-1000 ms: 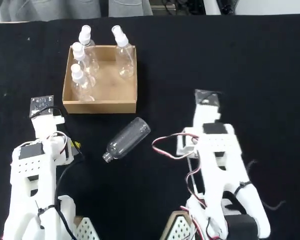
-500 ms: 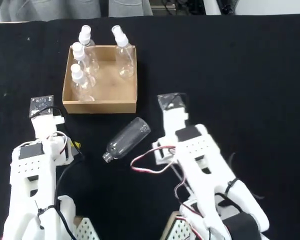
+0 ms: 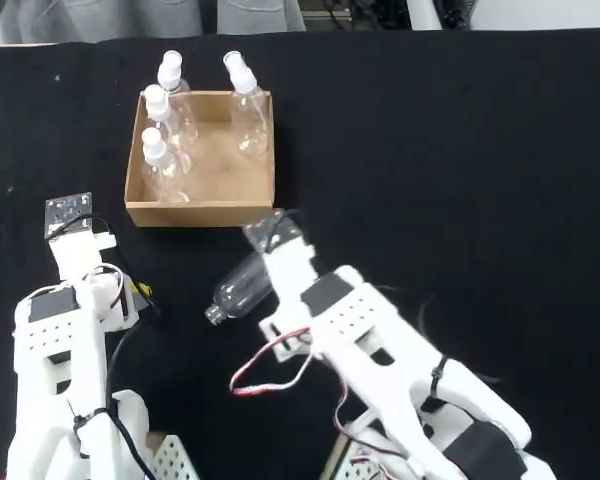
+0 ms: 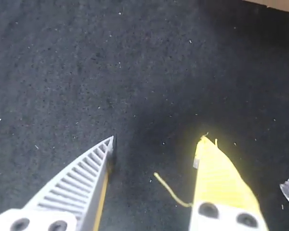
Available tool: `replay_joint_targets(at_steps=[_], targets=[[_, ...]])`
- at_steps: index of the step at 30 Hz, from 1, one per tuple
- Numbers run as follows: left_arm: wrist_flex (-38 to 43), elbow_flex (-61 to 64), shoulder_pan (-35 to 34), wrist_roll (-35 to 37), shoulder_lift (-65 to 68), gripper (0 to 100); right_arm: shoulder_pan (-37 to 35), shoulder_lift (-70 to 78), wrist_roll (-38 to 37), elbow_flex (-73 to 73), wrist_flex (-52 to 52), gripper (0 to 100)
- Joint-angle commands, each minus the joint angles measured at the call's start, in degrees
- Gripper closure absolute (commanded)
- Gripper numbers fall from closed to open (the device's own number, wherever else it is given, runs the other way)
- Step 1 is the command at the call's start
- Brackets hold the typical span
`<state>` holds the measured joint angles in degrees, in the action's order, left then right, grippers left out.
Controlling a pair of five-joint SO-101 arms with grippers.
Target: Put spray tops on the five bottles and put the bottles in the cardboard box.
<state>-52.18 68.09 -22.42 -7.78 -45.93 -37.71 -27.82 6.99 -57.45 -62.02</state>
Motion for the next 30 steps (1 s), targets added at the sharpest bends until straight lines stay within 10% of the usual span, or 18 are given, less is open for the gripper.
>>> replay_joint_targets(at_steps=[1, 15, 30], targets=[[0.8, -1.5, -2.2, 0.5, -1.6, 75, -6.3, 0.2, -0.4, 3.6, 1.1, 97.7], [0.8, -2.6, -5.1, 0.9, -1.6, 75, -12.7, 0.2, -1.3, 5.2, -0.7, 97.7], [3.4, -2.6, -9.3, 4.2, -1.6, 75, -6.9, 0.6, -25.8, 21.1, -16.1, 97.7]])
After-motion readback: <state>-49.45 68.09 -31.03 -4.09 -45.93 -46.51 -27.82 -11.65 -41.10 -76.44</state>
